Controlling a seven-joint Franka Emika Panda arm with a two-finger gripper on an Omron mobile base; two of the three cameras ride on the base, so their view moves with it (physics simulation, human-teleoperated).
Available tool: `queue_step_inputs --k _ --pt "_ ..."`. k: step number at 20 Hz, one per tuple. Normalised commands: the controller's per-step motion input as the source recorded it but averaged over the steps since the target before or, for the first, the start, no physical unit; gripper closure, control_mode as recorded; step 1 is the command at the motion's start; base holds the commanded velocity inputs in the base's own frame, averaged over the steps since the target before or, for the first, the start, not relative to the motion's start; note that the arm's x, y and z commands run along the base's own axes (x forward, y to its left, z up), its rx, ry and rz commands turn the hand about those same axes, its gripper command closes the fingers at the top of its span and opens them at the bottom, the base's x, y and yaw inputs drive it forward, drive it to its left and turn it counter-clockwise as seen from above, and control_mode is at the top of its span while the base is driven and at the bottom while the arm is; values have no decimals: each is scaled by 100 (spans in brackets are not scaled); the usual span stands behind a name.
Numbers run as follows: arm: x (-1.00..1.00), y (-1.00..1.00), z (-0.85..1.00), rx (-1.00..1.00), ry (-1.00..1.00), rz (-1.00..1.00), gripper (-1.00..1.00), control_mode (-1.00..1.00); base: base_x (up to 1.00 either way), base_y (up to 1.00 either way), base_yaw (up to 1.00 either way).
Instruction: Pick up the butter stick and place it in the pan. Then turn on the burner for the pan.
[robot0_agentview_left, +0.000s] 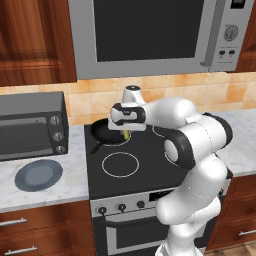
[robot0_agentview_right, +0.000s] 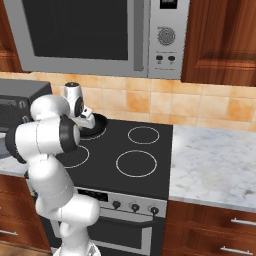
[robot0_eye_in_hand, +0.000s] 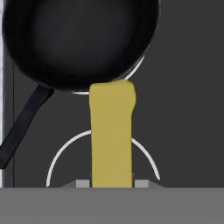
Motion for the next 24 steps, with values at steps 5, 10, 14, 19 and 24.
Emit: queue_step_inputs --k 5,10,14,19,24 --pt "28 0 -6 -2 0 -3 100 -100 0 0 0" --pt "26 10 -7 -4 0 -5 100 -100 0 0 0" --pt "17 6 -12 -2 0 -4 100 -100 0 0 0" --pt "19 4 -8 0 1 -4 100 -100 0 0 0" --pt "25 0 -11 0 1 -4 100 -100 0 0 0"
